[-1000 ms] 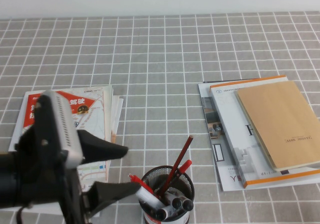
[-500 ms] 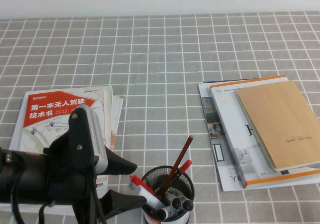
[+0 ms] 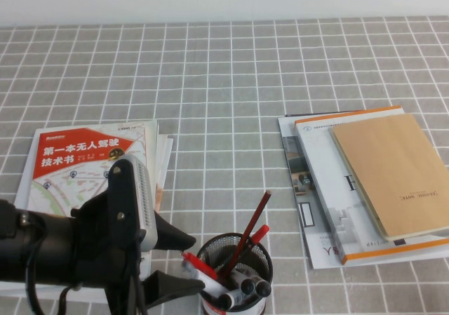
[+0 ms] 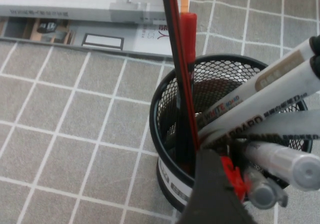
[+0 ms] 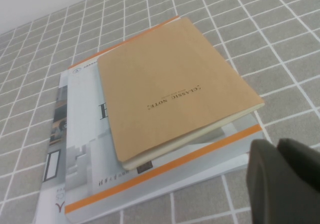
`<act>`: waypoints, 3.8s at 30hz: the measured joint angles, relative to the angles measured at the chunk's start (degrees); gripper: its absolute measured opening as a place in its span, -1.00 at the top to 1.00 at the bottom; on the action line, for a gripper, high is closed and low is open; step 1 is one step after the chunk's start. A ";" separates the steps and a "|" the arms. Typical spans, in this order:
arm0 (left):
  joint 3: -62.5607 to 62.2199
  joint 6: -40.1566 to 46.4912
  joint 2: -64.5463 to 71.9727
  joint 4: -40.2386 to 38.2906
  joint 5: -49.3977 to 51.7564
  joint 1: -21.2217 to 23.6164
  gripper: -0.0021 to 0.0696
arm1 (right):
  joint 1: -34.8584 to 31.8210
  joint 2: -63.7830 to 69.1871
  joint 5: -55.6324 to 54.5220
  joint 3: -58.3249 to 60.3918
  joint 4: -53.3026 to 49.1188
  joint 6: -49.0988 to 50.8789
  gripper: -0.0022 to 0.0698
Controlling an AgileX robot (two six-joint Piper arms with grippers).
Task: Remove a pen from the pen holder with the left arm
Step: 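Take a marker out of the pen holder and lay it on the table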
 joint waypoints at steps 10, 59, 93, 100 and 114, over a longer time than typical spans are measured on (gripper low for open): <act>0.00 2.55 0.00 -1.96 0.25 0.00 0.50 | 0.00 0.00 0.00 0.00 0.00 0.00 0.97; -47.26 -70.17 2.90 29.23 4.90 -0.04 0.74 | 0.00 0.00 0.00 0.00 0.00 0.00 0.97; -76.97 -90.04 44.11 51.12 21.61 -1.97 0.75 | 0.00 0.00 0.00 0.00 0.00 0.00 0.97; -76.97 -90.04 47.52 51.50 21.61 -2.36 0.75 | 0.00 0.00 0.00 0.00 0.00 0.00 0.97; -77.53 -91.57 53.45 54.64 21.14 -2.36 0.75 | 0.00 0.00 0.00 0.00 0.00 0.00 0.97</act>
